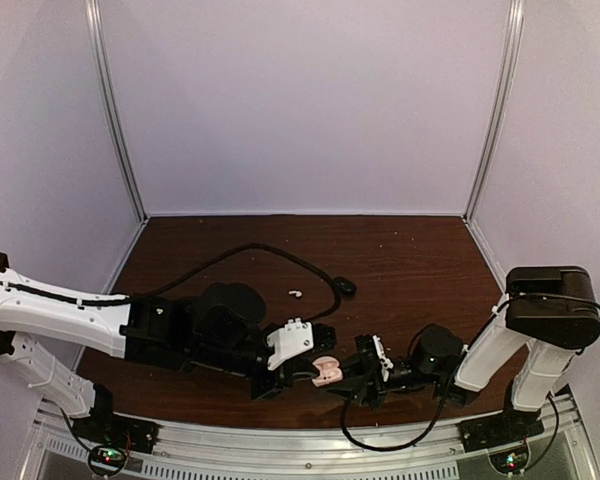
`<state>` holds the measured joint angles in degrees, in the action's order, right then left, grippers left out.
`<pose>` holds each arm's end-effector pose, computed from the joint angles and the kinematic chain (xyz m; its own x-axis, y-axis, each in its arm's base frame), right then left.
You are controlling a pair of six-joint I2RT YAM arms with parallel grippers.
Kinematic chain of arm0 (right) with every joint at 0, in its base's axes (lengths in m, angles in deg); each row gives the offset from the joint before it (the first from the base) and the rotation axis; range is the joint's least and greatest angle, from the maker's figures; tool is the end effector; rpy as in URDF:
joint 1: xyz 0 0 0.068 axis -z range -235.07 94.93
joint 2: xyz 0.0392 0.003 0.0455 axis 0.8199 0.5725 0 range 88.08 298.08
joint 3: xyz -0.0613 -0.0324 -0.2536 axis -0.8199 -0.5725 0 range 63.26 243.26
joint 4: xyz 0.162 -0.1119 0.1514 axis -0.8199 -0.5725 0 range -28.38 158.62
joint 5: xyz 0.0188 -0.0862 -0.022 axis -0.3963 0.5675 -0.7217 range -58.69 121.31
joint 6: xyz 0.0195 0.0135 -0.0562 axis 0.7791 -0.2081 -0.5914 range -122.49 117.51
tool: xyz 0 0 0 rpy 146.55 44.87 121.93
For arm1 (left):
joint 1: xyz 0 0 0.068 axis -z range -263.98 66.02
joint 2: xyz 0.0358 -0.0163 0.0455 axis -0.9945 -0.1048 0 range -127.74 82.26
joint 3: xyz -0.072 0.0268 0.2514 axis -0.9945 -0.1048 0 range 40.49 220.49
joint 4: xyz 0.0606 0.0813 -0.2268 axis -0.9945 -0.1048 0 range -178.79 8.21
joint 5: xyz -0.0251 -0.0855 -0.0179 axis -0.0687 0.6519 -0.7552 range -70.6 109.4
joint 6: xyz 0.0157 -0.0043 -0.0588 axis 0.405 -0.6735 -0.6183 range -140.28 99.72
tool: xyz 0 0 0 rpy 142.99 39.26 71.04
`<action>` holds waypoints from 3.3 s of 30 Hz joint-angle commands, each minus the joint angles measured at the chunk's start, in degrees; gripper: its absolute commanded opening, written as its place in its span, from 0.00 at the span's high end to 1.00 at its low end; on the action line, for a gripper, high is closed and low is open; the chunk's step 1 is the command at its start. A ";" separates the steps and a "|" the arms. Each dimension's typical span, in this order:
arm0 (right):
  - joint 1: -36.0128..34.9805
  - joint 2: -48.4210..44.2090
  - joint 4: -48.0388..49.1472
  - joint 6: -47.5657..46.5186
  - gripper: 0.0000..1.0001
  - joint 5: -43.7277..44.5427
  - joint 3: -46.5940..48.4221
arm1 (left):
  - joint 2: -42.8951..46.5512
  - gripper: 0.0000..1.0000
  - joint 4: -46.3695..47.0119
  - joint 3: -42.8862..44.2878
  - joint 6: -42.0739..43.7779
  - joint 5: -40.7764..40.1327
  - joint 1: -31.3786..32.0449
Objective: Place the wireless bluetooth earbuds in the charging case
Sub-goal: Adjust the left earbud in the left side groove of the charging case, then move the right earbud to the center of the board.
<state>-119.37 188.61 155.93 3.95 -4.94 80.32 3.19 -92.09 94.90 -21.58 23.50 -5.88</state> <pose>0.0898 0.2484 0.1477 -0.0812 0.0396 -0.9959 -0.9796 -0.1875 0.0725 0.0596 -0.2989 0.2523 -0.1405 0.5572 -0.8184 0.9852 0.1610 -0.0594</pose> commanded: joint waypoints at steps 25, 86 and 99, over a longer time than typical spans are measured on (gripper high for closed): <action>5.55 -10.69 7.98 5.10 1.00 6.28 -11.41 | -9.79 0.49 -9.44 14.24 6.70 14.64 -31.39; 6.59 -10.04 9.20 5.09 1.00 3.20 -11.42 | -49.39 0.90 -27.80 40.04 13.40 10.72 -38.37; 6.55 -12.11 6.63 4.70 1.00 3.30 -11.49 | -27.07 0.92 -21.82 4.89 -6.54 5.06 -28.72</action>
<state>-113.16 177.73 157.02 8.43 -1.45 69.20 -25.51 -111.09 106.27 -19.73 31.72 -38.71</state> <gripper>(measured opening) 0.204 0.115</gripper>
